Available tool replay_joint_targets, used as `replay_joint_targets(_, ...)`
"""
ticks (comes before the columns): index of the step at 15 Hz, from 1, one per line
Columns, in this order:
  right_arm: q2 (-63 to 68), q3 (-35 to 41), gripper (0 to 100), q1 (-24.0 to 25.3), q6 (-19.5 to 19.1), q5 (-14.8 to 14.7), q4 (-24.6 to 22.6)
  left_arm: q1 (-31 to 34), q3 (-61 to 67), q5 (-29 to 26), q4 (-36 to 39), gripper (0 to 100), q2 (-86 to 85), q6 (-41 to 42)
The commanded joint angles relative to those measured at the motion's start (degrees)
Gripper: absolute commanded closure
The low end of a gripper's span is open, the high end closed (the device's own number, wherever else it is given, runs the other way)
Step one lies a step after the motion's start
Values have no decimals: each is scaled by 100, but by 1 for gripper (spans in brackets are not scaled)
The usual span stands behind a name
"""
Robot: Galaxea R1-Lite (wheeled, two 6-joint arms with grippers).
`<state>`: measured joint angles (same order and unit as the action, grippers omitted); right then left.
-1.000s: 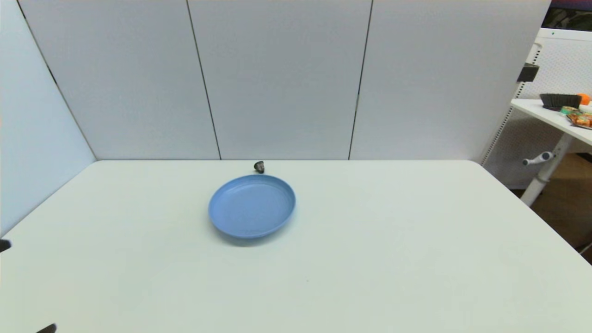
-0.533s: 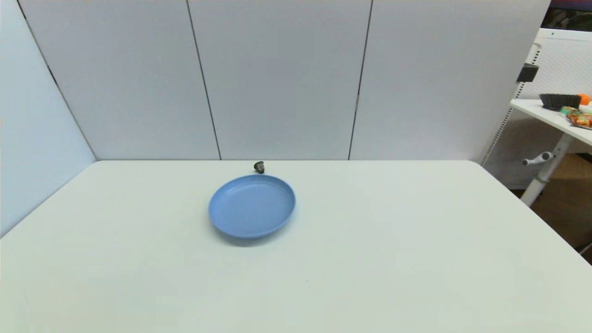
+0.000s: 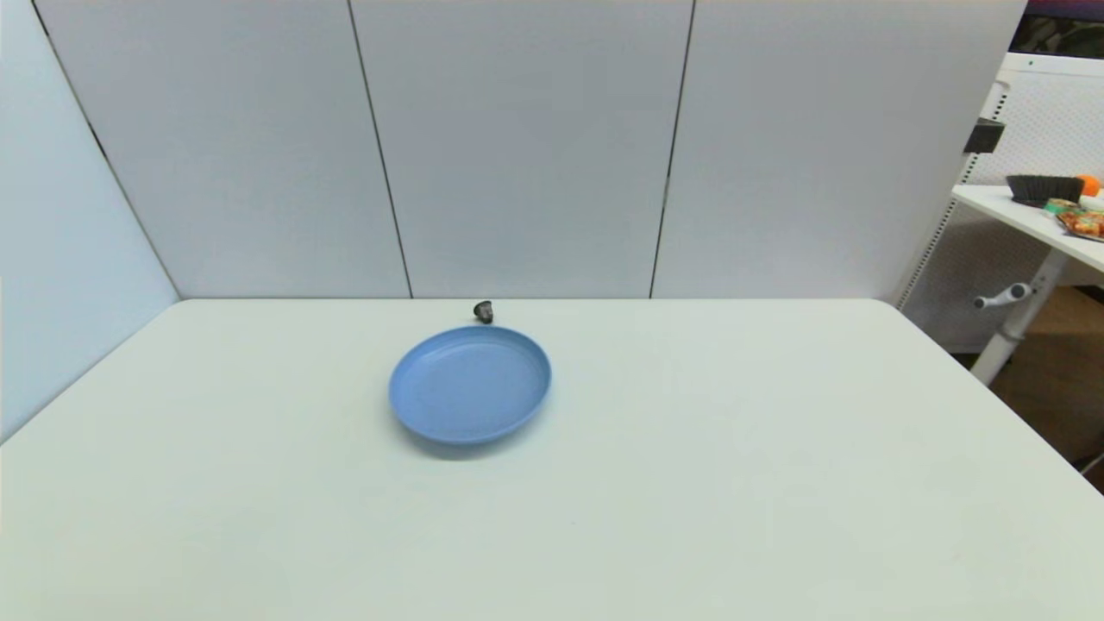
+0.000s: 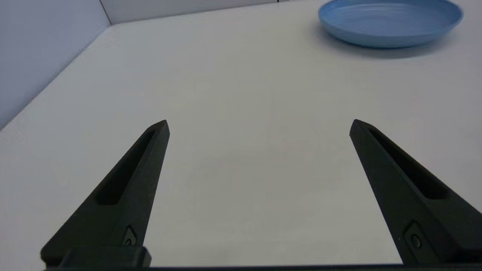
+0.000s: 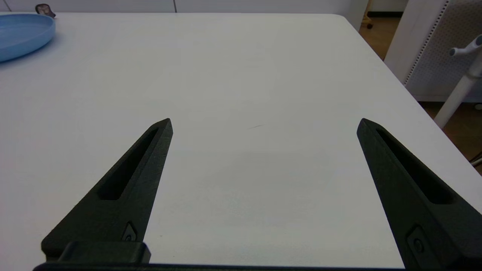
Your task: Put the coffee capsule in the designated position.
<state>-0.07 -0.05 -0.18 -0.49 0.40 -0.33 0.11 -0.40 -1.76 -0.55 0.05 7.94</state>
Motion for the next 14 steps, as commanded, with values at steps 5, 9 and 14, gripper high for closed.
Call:
replay_joint_targets(5,7,-4,0,1,-4,4,-2,-2,40,61,37,0,-5,-688)
replay_joint_targets(9,7,5,0,1,-4,4,-2,-2,40,184,46,0,-5,-794)
replay_joint_targets(14,7,5,0,1,-22,-23,-2,-2,40,184,46,0,-5,-794)
